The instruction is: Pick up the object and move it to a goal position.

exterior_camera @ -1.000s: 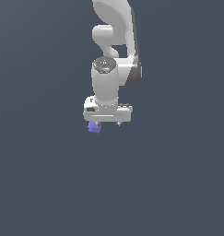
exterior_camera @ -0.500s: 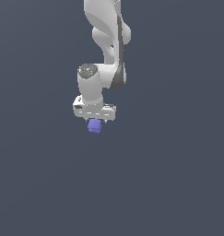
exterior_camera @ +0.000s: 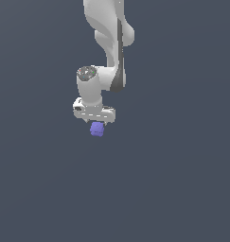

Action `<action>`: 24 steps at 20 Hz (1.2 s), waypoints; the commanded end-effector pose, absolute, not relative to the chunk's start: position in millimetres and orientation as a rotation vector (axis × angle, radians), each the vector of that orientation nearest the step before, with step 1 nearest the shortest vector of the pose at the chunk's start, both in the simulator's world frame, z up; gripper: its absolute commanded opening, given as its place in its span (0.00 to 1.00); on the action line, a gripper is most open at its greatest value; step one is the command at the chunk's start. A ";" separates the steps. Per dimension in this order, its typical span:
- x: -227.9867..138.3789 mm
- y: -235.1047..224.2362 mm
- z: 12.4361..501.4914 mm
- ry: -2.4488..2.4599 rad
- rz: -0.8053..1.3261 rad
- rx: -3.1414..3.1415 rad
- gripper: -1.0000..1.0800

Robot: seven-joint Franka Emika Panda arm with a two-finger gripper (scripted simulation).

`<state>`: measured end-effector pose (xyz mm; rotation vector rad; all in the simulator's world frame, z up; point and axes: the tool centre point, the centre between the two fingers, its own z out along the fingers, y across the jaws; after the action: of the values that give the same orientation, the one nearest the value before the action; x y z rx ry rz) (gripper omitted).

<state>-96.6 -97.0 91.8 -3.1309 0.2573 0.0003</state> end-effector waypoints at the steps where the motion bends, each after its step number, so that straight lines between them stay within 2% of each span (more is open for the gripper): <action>1: -96.7 -96.8 89.5 0.257 0.000 -3.131 0.96; 17: -98.3 -97.6 41.4 0.259 0.000 -3.131 0.96; 18: -98.3 -97.6 41.4 0.259 0.000 -3.131 0.00; 24: -98.3 -97.6 41.4 0.259 0.000 -3.131 0.00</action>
<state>-97.9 -97.8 42.9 -3.1310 0.2596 -0.0028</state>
